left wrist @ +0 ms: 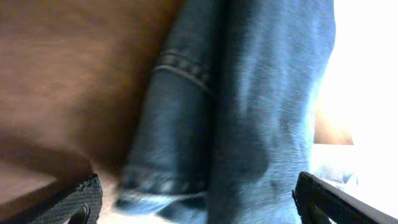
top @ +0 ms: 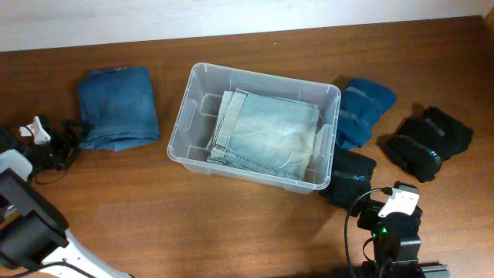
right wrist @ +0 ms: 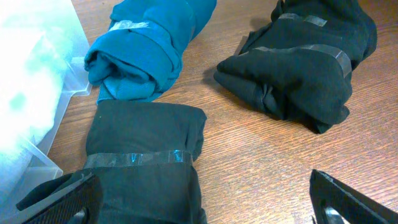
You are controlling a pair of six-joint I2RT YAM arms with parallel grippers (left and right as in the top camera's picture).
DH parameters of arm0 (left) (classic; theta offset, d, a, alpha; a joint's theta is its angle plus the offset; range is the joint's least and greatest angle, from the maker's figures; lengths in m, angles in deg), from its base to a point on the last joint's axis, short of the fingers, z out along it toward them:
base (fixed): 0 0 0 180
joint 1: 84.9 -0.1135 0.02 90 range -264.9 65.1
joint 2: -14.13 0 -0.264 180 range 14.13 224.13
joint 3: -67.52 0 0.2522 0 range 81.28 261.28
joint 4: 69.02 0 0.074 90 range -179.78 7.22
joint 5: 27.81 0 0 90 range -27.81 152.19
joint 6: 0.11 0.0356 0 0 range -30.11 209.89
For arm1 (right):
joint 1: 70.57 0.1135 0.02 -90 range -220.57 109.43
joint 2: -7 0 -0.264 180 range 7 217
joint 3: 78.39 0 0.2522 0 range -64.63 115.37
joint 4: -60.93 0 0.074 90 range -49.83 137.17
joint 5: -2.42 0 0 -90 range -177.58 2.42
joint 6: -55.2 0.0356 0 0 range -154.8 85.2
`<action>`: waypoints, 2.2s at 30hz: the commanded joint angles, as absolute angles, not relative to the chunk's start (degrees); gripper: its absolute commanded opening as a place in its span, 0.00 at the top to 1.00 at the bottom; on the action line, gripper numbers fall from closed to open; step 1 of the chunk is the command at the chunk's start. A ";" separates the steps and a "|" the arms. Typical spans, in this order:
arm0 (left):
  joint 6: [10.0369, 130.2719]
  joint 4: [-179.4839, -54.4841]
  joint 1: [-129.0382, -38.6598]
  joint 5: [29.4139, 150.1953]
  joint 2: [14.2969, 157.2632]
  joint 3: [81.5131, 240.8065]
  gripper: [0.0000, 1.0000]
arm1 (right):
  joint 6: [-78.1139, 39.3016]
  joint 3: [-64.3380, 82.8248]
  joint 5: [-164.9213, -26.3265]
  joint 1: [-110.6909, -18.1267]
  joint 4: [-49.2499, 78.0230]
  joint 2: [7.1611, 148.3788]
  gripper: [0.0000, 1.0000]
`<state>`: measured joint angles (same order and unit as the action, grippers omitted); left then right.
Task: Pack container
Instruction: 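Move the left gripper to the dark-blue jeans and grasp them, then carry the dark-blue jeans with the left gripper into the bin, release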
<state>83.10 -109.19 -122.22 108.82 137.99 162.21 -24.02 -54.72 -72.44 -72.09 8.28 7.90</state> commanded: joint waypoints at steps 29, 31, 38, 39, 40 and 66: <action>90.80 -120.84 -121.56 129.41 117.09 167.91 1.00 | -23.41 -55.20 -72.34 -72.53 8.39 7.29 0.02; 89.01 -120.80 -121.30 130.39 111.69 168.29 1.00 | -23.41 -55.20 -72.34 -72.53 8.39 7.29 0.02; 83.39 -121.08 -116.23 130.35 95.23 168.39 1.00 | -23.41 -55.20 -72.34 -72.53 8.39 7.29 0.02; 83.00 -121.04 -114.70 130.31 93.68 168.39 1.00 | -23.41 -55.20 -72.34 -72.53 8.39 7.29 0.02; 82.95 -121.06 -112.71 130.13 92.17 168.39 1.00 | -23.41 -55.20 -72.34 -72.53 8.39 7.29 0.01; 77.49 -118.81 -68.60 93.30 108.09 168.33 1.00 | -23.41 -55.20 -72.34 -72.53 8.39 7.29 0.02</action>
